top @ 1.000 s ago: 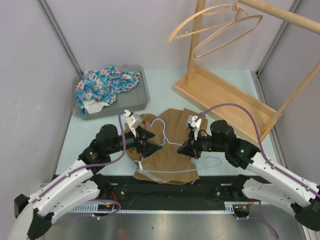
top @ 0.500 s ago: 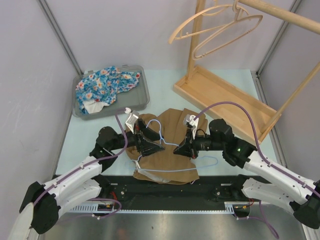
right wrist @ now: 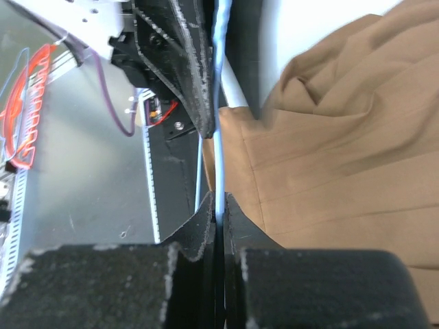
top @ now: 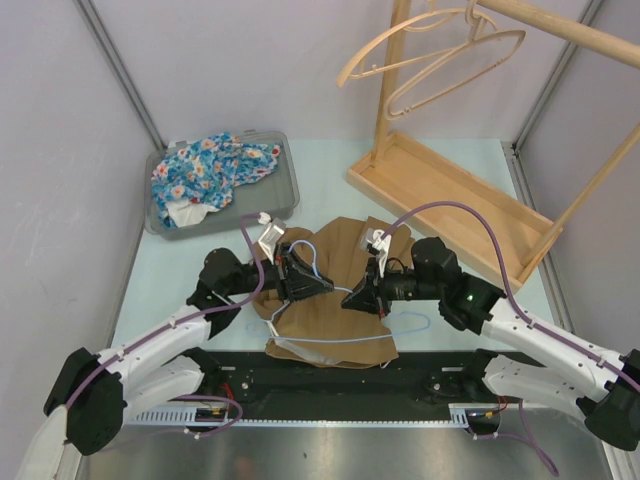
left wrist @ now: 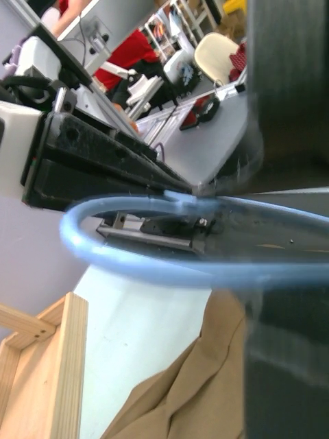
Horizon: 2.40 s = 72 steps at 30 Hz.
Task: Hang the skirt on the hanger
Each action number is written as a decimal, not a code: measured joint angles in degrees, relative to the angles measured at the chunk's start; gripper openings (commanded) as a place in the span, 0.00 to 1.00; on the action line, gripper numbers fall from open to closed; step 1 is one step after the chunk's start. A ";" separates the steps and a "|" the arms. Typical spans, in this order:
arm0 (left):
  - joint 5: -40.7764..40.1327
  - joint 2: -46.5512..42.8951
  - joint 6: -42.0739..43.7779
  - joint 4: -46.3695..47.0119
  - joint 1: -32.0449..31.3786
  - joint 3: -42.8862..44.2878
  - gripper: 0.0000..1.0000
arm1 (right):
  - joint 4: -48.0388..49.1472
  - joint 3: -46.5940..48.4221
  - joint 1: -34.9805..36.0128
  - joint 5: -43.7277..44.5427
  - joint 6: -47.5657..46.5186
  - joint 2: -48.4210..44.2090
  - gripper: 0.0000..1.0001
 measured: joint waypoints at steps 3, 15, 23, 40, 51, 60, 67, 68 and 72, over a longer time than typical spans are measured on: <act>0.87 -0.26 0.92 -1.66 -0.17 1.09 0.01 | 0.13 -0.22 -0.09 1.03 0.44 0.17 0.00; -3.28 -1.40 6.27 -10.12 -0.61 4.13 0.00 | -2.08 -0.28 0.09 8.17 1.81 -2.16 0.68; -17.70 -2.21 12.31 -19.96 -0.24 6.51 0.00 | -8.46 -0.11 -0.07 24.52 3.67 -13.94 0.73; -49.13 8.07 17.75 -31.41 0.02 21.14 0.00 | -23.89 3.72 20.04 40.41 8.61 -0.63 0.77; -53.51 16.72 20.96 -34.77 0.50 30.67 0.00 | -24.76 0.50 30.53 50.23 14.05 7.32 0.81; -53.07 19.54 21.27 -35.26 1.55 33.29 0.00 | -27.52 -0.96 40.79 60.57 24.61 12.02 0.79; -51.67 19.98 21.33 -36.04 2.08 33.44 0.00 | -31.91 -0.96 42.66 67.84 36.28 16.26 0.38; -51.41 19.89 21.40 -36.28 2.14 33.44 0.00 | -32.04 -0.96 42.21 68.74 37.53 16.87 0.24; -50.27 18.64 22.18 -37.83 2.54 33.38 0.00 | -31.76 -0.96 38.34 70.36 38.71 16.74 0.06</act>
